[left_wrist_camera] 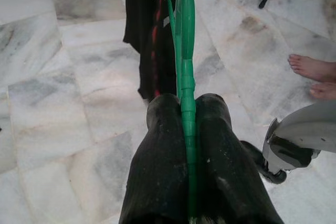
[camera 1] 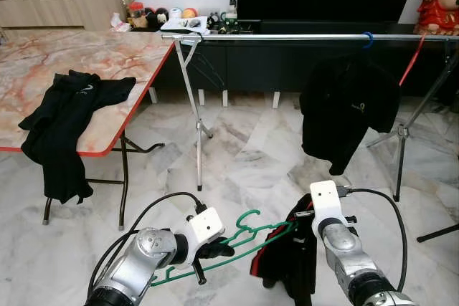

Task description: Hang hanger

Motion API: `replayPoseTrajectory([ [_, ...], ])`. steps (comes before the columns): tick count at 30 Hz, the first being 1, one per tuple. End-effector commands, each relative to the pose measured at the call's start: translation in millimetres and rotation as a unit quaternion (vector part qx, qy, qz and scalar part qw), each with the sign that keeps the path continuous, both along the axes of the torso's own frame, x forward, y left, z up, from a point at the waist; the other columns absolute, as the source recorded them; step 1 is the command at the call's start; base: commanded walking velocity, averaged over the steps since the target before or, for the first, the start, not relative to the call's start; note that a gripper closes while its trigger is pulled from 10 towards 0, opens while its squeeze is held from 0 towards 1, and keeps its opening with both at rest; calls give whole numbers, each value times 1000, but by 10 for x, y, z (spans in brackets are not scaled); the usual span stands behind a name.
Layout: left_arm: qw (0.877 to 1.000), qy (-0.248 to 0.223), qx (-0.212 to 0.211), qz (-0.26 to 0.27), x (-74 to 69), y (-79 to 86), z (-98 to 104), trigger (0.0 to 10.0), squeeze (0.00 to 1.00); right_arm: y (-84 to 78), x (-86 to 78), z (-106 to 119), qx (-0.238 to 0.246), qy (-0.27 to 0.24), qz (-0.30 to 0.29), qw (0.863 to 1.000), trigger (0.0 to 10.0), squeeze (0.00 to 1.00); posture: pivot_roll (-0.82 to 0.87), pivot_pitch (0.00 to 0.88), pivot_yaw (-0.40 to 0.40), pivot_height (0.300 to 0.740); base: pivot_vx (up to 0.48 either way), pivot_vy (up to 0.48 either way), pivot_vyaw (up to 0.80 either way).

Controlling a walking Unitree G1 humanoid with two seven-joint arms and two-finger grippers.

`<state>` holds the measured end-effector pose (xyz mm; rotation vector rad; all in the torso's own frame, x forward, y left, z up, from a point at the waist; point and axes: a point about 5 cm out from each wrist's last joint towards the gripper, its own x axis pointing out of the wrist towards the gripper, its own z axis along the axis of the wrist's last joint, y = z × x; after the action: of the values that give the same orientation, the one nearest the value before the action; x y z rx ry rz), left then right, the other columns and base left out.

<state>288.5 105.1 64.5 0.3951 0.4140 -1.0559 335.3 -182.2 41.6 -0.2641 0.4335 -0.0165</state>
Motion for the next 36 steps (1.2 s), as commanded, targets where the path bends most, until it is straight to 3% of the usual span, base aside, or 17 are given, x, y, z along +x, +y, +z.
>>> replayPoseTrajectory([
  [1,1000,-2,-1,7,0,13,-6,10000,0,42,21,33,13,-6,5,1000,10000,0,67,26,33,740,0,0,0],
  [4,999,-13,-11,32,47,7,20,10000,0,53,15,29,58,-4,-12,998,10000,0,68,28,32,740,0,0,0],
  [10,998,-25,-26,52,84,-36,43,10000,0,44,-42,-31,87,6,-27,996,10000,0,63,31,33,740,0,0,0],
  [20,998,-7,-55,39,55,-81,84,10000,0,54,-90,-78,167,24,-47,985,10000,0,64,32,37,740,0,0,0],
  [26,997,14,-72,15,16,-98,120,10000,0,121,-92,-71,154,27,-4,988,10000,0,68,33,36,740,0,0,0],
  [30,997,30,-73,-3,-29,-97,117,10000,0,85,-66,-22,142,17,-6,990,10000,0,68,35,37,740,0,0,0],
  [36,997,-16,-43,56,117,-60,98,10000,0,120,-59,6,144,17,5,989,10000,0,68,34,35,740,0,0,0],
])
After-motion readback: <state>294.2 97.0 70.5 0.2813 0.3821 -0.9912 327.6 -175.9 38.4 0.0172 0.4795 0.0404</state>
